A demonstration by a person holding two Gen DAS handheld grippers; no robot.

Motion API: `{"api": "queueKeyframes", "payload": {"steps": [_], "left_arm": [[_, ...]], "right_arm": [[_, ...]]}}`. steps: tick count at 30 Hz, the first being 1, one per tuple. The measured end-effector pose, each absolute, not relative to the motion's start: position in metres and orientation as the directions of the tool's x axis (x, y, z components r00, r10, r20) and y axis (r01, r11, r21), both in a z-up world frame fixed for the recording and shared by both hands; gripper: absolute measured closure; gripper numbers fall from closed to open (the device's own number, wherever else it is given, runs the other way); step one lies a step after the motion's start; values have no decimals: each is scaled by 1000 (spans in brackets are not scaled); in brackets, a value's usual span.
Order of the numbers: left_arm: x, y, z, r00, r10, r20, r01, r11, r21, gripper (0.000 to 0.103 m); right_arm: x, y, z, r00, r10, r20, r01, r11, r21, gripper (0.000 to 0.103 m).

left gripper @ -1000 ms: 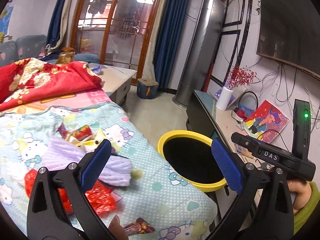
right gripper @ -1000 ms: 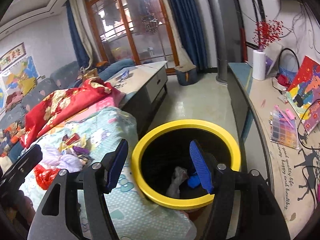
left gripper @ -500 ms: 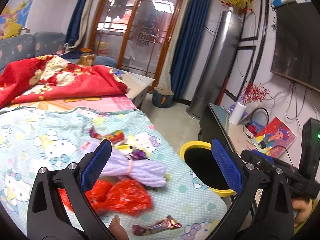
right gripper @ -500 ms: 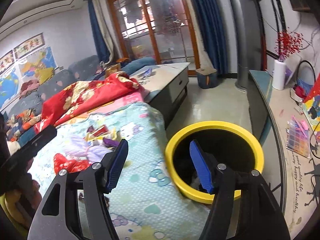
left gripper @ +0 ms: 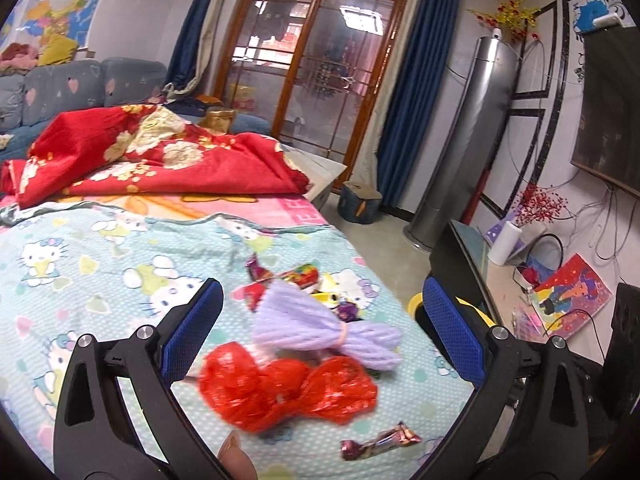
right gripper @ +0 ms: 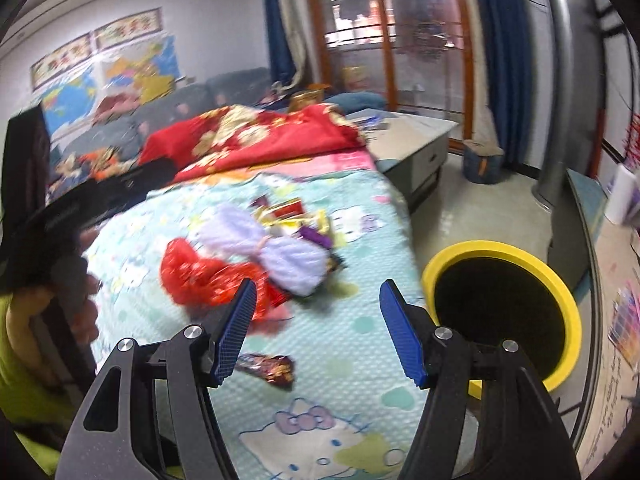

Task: Collect trash
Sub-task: 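Grasp the candy wrapper with the right tool while the left tool grasps the red bag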

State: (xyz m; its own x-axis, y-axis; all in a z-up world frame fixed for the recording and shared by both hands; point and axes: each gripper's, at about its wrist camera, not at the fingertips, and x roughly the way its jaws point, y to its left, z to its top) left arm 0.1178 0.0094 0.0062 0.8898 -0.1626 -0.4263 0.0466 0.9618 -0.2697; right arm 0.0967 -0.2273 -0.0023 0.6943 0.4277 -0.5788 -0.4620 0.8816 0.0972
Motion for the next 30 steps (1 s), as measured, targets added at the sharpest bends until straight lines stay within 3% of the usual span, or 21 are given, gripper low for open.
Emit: {"api": "queueKeyframes", "payload": {"steps": [15,20,24,30], "left_arm": [[107,58,-6,875,-92,-475,-49,960,-275,11],[104,70,-18,847,-97,-523,-64,958,-281,11],[101,72,-31,820,-124,-558,-50,957,-286,17],[111,69,-57,761,-216,-612,-17,936,-351,26]], "right_arm": [[87,-170,-35,548,469,-692,-627,778,31,42],[90,-155,-50,518,444,-731,-673,739,-27,50],[98,-145,-68,489,402,-774,-700,710,-74,52],[108,-144,-86,446,396,-803,-711,701,-49,63]]}}
